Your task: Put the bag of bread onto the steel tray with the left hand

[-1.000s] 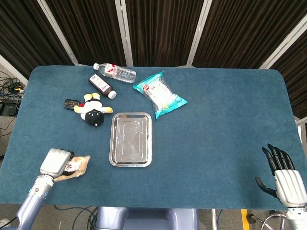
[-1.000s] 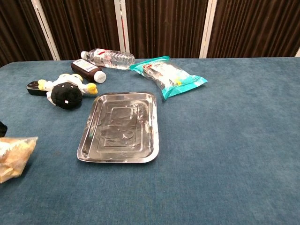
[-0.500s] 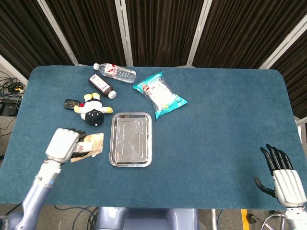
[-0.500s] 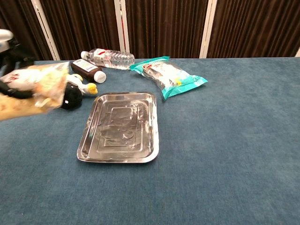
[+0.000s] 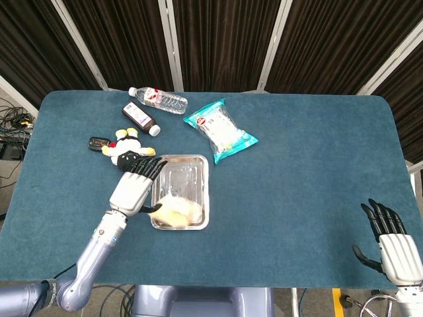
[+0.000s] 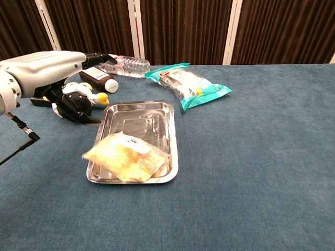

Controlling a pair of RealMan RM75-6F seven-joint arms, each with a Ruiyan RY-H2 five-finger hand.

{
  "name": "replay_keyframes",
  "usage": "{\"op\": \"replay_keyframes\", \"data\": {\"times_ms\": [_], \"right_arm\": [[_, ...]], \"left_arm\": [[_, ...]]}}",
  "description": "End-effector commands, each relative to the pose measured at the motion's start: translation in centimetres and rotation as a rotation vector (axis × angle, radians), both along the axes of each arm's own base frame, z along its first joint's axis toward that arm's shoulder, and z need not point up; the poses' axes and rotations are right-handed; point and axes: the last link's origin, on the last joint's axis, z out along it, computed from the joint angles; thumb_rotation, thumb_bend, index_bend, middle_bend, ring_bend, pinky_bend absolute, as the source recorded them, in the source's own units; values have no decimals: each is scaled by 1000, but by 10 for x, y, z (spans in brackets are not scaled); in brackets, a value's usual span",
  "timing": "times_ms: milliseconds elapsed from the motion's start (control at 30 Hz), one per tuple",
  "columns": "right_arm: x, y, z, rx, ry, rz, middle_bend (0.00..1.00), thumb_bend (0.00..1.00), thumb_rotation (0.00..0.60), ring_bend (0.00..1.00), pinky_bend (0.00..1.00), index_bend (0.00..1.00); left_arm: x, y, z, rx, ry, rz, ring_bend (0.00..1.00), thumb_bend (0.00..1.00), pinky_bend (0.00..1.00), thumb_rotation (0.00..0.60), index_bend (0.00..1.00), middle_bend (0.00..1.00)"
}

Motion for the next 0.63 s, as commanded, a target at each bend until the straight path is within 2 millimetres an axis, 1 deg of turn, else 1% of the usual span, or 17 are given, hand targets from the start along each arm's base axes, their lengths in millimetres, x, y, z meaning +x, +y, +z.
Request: {"op": "replay_keyframes", "data": {"times_ms": [33,100,133,300,333,367,433,533,633], "right_arm": [[0,0,0,-1,1,-1,0,303,600,0,76,0],[0,1,0,-2,5,-2,0,303,600,0,76,0],[-1,1,0,-1,9,-5,0,303,600,0,76,0],[-1,0,-2,2,18,-8,0,304,600,0,75,0],[0,0,-3,2,22,-5,0,304,600,0,76,0],[1,0,-3,2,24,-4,0,304,600,0,76,0],[1,0,-5,4,31,-3,0,303,600,0,76,0],[1,0,-6,9,40,-6,0,304,600,0,76,0],[0,0,-7,9,45,-6,0,303,600,0,75,0]], "left_arm": [[-13,-13,11,19,14,12,0,100,42,600,0,0],[-25,-21,20,25,25,29,0,95,42,600,0,0],[-44,-31,32,48,46,67,0,93,42,600,0,0],[-90,-61,69,100,68,126,0,85,42,600,0,0],[-104,-71,79,117,60,157,0,83,42,600,0,0],[-114,-79,86,126,56,169,0,81,42,600,0,0],[-129,-91,96,141,47,181,0,74,42,600,0,0],[-148,-104,103,155,30,205,0,69,34,600,0,0],[-157,-110,105,158,28,214,0,65,23,600,0,0]]}}
